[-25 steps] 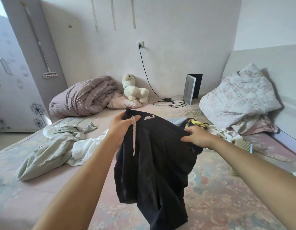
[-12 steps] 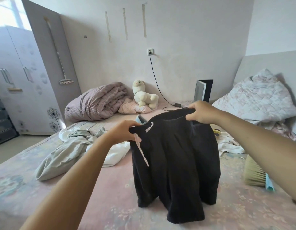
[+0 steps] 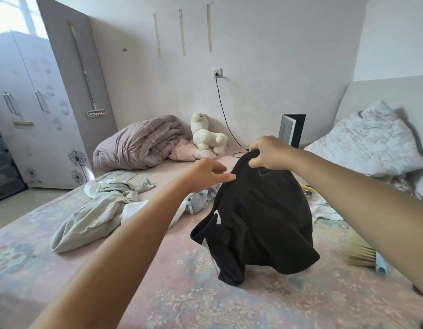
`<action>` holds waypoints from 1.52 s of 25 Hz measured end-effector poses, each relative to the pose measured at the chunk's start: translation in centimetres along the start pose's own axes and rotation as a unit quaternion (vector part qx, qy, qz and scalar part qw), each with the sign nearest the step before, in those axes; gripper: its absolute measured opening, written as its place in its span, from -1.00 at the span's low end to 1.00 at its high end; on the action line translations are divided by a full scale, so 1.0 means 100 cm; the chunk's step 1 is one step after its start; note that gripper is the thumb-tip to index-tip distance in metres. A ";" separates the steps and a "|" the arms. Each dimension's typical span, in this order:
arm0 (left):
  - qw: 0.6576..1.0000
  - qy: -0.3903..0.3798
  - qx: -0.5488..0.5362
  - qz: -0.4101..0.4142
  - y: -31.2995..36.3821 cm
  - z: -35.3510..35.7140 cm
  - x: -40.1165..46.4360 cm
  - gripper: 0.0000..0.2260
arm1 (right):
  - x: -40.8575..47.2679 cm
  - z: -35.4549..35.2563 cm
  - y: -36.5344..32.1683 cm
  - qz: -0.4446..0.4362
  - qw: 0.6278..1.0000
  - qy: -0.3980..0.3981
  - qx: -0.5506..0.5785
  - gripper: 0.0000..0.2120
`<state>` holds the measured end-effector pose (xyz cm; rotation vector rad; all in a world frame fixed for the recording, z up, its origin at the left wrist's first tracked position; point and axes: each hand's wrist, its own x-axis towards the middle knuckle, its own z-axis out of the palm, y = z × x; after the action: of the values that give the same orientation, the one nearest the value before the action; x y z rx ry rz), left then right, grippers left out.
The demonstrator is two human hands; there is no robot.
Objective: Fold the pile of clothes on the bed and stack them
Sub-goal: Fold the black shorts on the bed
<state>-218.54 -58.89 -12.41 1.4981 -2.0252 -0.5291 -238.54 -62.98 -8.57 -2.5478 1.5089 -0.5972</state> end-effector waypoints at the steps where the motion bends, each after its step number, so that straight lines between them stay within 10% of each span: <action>1: 1.000 -0.013 -0.002 -0.013 0.000 0.004 0.003 -0.76 | 0.000 -0.002 0.001 -0.006 1.000 0.000 0.001 -0.93; 9: 0.994 0.106 -0.007 -0.008 0.013 -0.004 0.013 -0.82 | 0.000 -0.001 0.022 -0.056 0.996 0.053 -0.037 -0.78; 14: 0.975 0.214 0.066 0.003 0.028 -0.035 0.027 -0.84 | -0.010 0.015 0.051 0.069 0.995 0.023 0.074 -0.37; 22: 0.940 0.269 0.208 0.001 0.059 -0.047 0.027 -0.82 | -0.040 0.034 0.064 0.180 0.956 -0.156 0.169 -0.77; 33: 0.922 0.081 0.333 -0.180 0.023 -0.064 -0.015 -0.74 | -0.024 -0.041 0.059 0.171 0.910 0.075 0.369 -0.89; 38: 0.941 0.156 0.210 -0.215 0.009 -0.070 -0.014 -0.75 | -0.014 -0.049 0.039 0.177 0.902 0.150 0.364 -0.82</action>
<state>-214.43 -57.12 -6.78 2.1500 -1.6265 -0.0008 -244.19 -63.24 -5.60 -1.6280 1.4079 -1.2484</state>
